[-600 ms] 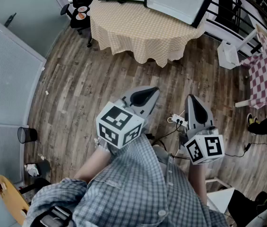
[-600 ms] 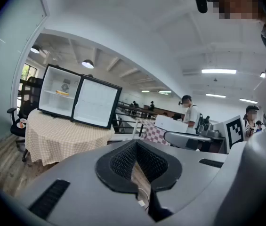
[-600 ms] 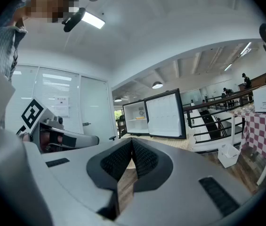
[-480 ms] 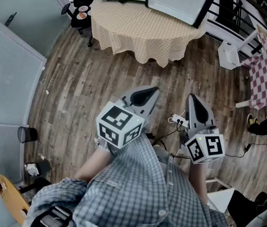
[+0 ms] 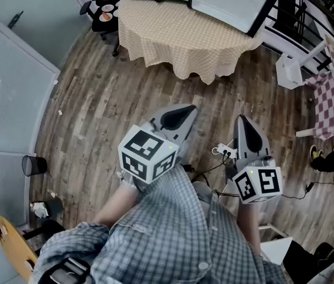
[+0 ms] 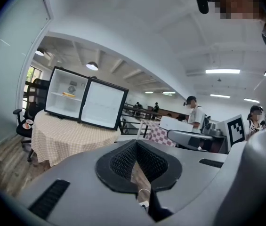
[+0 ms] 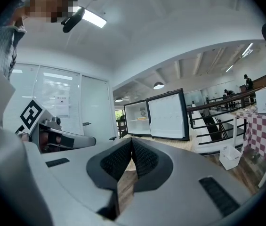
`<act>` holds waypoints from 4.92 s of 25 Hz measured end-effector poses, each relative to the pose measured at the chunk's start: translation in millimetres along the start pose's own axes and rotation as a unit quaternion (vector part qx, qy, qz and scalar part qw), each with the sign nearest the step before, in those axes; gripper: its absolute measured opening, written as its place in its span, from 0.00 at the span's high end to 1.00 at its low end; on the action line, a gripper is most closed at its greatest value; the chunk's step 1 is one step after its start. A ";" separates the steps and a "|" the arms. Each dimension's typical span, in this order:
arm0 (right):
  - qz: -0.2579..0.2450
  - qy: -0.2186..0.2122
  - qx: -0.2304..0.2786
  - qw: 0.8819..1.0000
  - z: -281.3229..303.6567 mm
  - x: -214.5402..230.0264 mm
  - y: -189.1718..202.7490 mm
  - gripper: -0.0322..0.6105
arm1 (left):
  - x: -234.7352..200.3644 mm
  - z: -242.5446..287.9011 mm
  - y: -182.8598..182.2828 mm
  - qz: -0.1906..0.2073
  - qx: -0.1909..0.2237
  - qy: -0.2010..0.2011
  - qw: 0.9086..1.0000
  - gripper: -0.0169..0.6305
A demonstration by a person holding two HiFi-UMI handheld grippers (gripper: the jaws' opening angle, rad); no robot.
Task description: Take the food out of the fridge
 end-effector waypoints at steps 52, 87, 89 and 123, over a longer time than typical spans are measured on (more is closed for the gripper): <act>-0.048 -0.135 -0.057 0.988 262.1 -13.0 -26.2 0.94 | -191.4 -0.3 -36.4 -0.052 0.035 -0.192 0.980 0.96; -0.104 -0.252 -0.053 0.961 475.2 68.3 -94.6 0.94 | -292.8 104.3 -134.3 -0.086 0.092 -0.313 0.941 0.96; -0.109 -0.259 -0.053 0.958 477.5 66.4 -94.2 0.94 | -293.7 103.5 -133.6 -0.090 0.093 -0.318 0.939 0.96; -0.079 -0.127 -0.052 0.987 613.8 51.0 -137.4 0.93 | -499.4 142.6 -225.8 -0.044 0.093 -0.240 0.965 0.96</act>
Point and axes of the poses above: the fingertips, and each gripper's own axes: z forward along the fingers, x to its right, y out of its underside, the point moved 9 cm from there along -z, backward along the fingers, and after that the axes turned 6 degrees about -x, right-handed, at the moved point
